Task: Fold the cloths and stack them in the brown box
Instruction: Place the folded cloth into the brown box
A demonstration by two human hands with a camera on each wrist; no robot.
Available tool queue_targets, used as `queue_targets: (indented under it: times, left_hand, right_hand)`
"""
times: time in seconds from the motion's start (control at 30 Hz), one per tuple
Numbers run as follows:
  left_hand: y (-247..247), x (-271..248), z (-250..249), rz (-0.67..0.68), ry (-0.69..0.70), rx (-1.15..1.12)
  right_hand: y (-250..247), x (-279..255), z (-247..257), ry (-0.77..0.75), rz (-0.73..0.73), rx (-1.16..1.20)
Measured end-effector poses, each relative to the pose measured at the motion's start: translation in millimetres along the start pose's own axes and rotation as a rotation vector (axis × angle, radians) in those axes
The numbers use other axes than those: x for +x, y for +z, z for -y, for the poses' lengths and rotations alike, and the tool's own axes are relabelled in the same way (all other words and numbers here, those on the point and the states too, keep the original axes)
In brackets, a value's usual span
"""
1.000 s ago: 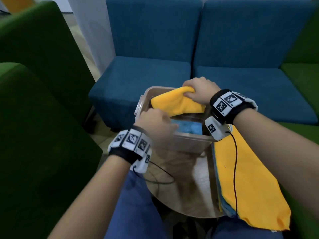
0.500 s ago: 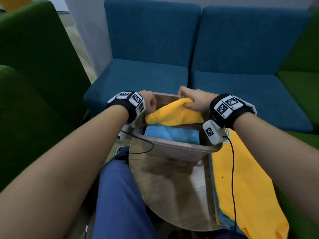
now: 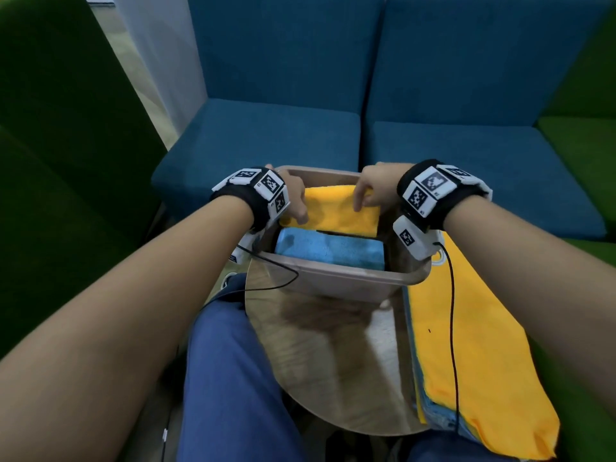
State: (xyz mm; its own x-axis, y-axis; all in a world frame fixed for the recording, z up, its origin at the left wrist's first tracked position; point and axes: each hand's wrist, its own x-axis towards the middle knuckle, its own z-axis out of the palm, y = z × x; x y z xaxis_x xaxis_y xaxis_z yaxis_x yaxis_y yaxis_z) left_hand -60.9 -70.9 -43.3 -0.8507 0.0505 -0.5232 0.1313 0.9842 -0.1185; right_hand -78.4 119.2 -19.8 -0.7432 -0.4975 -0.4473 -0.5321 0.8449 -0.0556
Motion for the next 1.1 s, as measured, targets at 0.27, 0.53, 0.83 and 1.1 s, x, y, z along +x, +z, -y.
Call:
queue_targets:
  times: [0.27,0.53,0.83,1.1]
  left_hand:
    - [7,-11,-11,0.181,0.028,-0.024]
    - [11,-15,-7,0.156,0.048,-0.106]
    - [-2,-59,-11,0.085,0.21,-0.316]
    - [49,-87,-38,0.146,0.358,-0.189]
  right_hand:
    - [9,19,12,0.04,0.436,-0.144]
    - [17,19,20,0.125,0.421,-0.204]
    - [26,1,26,0.13,0.434,-0.075]
    - [30,-3,28,0.139,0.368,-0.114]
